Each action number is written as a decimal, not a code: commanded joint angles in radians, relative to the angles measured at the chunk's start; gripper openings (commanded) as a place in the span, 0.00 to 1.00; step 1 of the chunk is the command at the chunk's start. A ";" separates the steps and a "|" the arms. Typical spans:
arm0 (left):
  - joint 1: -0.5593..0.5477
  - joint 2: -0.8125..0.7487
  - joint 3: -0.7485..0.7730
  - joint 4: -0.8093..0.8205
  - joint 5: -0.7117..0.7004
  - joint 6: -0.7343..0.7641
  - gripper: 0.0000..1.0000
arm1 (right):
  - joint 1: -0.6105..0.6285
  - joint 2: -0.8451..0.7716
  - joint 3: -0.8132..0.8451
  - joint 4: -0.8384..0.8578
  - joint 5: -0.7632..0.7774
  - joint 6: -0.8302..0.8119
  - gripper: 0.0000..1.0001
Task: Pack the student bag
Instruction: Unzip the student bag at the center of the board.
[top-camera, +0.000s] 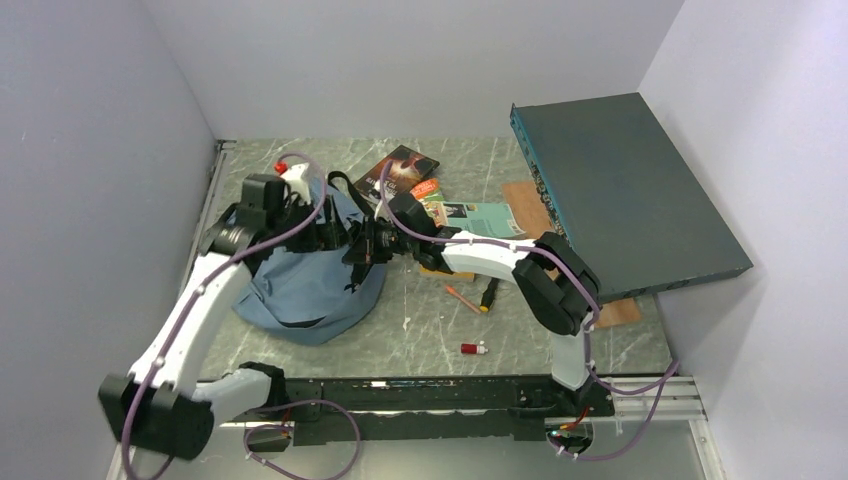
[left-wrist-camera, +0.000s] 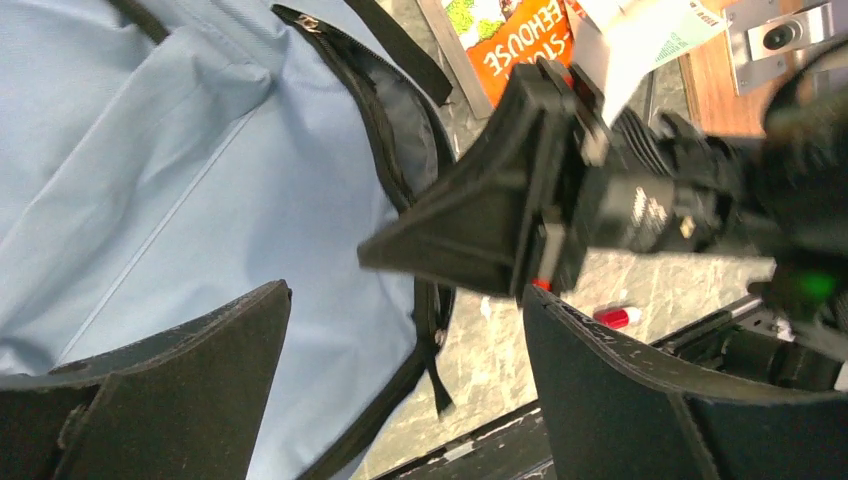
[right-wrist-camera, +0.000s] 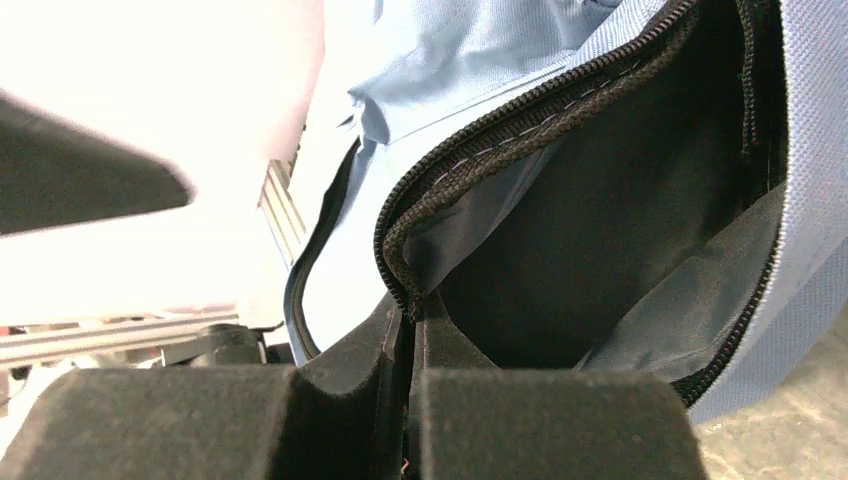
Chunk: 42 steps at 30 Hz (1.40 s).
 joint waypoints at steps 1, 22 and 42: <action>-0.006 -0.169 -0.063 -0.041 -0.109 0.044 0.93 | -0.019 0.013 0.021 0.103 -0.017 0.110 0.00; -0.143 -0.160 -0.208 -0.008 -0.024 -0.052 0.70 | -0.039 -0.037 -0.001 0.142 -0.011 0.188 0.00; -0.146 -0.133 -0.264 0.016 -0.095 -0.025 0.08 | -0.045 -0.058 0.011 0.123 -0.016 0.148 0.00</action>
